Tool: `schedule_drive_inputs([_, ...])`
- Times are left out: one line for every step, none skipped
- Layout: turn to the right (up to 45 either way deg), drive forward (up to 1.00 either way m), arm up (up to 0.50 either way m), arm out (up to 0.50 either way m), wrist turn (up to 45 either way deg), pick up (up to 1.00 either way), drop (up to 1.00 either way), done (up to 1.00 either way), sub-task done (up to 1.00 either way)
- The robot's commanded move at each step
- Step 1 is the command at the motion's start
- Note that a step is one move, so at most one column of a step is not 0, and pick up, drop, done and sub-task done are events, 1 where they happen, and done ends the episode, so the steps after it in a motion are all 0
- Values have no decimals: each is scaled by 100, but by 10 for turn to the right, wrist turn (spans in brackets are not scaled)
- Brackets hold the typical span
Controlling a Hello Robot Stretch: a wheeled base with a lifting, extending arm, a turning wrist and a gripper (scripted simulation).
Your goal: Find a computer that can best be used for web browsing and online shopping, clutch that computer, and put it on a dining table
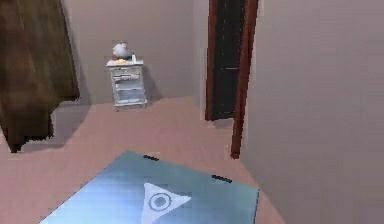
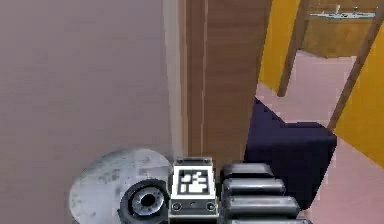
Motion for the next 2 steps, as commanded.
schedule_drive_inputs([0,100,0,0,0,0,0,0,0])
schedule_drive_inputs([0,100,0,0,0,0,0,0,0])
